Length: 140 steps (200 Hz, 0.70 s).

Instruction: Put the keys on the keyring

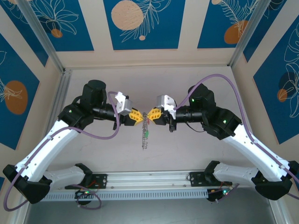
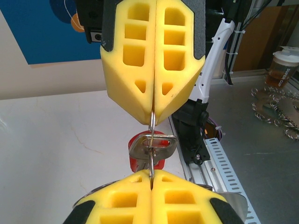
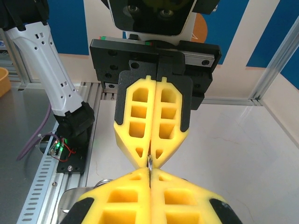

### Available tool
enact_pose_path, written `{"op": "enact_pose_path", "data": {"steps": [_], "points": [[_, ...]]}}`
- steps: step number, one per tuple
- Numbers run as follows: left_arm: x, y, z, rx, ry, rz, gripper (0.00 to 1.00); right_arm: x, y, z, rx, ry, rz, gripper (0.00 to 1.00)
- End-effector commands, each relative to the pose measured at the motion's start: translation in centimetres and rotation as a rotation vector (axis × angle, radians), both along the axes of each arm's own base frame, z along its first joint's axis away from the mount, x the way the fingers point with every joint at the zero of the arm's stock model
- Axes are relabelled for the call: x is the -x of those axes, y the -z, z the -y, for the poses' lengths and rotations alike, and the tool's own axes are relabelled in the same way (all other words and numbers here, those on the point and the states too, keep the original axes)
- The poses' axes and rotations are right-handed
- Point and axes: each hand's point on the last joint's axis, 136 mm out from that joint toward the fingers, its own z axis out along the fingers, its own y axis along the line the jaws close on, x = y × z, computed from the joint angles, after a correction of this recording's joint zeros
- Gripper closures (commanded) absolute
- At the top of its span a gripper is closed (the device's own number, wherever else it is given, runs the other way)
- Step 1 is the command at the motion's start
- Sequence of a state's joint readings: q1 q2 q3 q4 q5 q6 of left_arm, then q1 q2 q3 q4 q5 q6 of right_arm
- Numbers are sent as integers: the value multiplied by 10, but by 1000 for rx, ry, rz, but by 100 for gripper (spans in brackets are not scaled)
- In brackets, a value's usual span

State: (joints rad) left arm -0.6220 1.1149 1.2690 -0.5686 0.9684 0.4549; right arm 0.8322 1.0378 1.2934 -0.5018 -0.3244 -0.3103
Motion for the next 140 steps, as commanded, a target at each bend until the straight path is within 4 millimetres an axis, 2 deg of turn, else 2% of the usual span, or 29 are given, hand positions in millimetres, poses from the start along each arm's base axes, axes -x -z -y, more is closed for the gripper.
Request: {"op": "enact_pose_path", "data": {"steps": [1,57,140], "points": [[7,-15,-1,42,30,44,100,6,7,-3,12,-35,-30,100],[8,-15,-1,42,28,44,100,11,10,-2,19,-49,-49,100],[9,-14,-2,41,29,44,100,4,8,-3,8,-25,-28,100]]}}
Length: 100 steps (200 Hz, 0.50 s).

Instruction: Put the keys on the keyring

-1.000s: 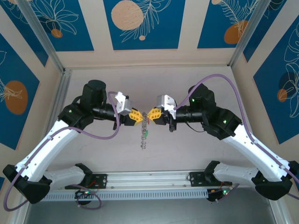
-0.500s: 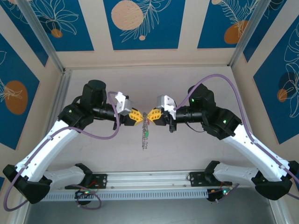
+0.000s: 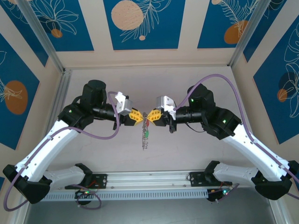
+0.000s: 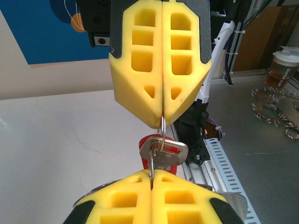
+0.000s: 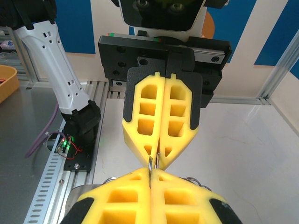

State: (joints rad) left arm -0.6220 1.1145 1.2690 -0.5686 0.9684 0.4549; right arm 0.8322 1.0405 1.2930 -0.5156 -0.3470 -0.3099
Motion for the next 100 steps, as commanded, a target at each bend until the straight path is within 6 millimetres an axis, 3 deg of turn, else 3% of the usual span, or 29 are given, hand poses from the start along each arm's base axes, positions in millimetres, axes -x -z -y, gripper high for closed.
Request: {"op": "enact_pose_path", "data": {"steps": [1,100], "points": [[9,-14,-2,40,29,43,100,1,4,-2,0,-4,-9,100],[9,-15,-2,42,30,46,100,-4,1,1,-32,2,-22,100]]}}
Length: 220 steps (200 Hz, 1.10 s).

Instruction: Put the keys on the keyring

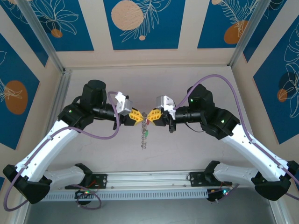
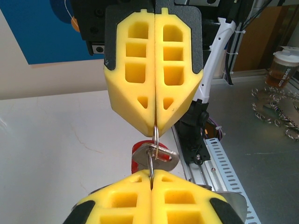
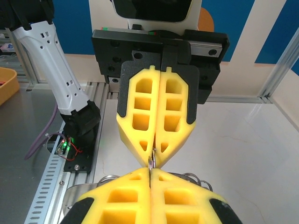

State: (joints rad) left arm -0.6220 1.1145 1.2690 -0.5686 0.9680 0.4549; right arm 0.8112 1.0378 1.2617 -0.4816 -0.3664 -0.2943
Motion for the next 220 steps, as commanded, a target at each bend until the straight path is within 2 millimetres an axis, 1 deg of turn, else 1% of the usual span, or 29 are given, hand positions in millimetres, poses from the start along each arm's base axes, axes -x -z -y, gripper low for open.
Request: {"op": "enact_pose_path", "data": {"steps": [1,25,64,220], "points": [[9,-15,-2,42,30,46,100,2,-4,1,-22,-4,-4,100],[9,-15,-2,42,31,48,100,4,-11,4,-37,-6,9,100],[8,-15,-1,42,32,44,100,7,-15,6,-44,-9,13,100],[10,-15,-3,46,32,46,100,1,-11,1,-39,-2,8,100]]}}
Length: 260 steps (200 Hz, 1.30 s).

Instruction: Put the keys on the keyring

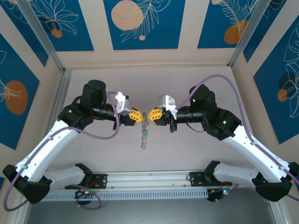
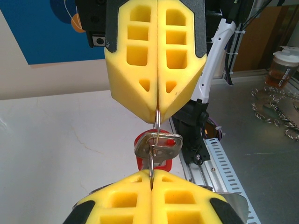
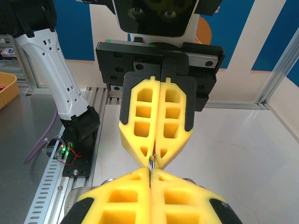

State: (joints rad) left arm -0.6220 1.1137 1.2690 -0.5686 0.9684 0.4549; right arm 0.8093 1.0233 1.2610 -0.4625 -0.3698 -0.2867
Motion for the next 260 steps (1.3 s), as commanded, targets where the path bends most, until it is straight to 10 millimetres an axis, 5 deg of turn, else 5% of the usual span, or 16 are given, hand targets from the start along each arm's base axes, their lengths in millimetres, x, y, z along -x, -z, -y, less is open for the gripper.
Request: {"op": "enact_pose_path", "data": {"steps": [1,260], "points": [[10,-15,-2,45,33,45,100,-1,-3,-1,-13,-3,-7,100],[10,-17,-2,52,30,45,100,2,6,-6,12,-33,-32,100]]}}
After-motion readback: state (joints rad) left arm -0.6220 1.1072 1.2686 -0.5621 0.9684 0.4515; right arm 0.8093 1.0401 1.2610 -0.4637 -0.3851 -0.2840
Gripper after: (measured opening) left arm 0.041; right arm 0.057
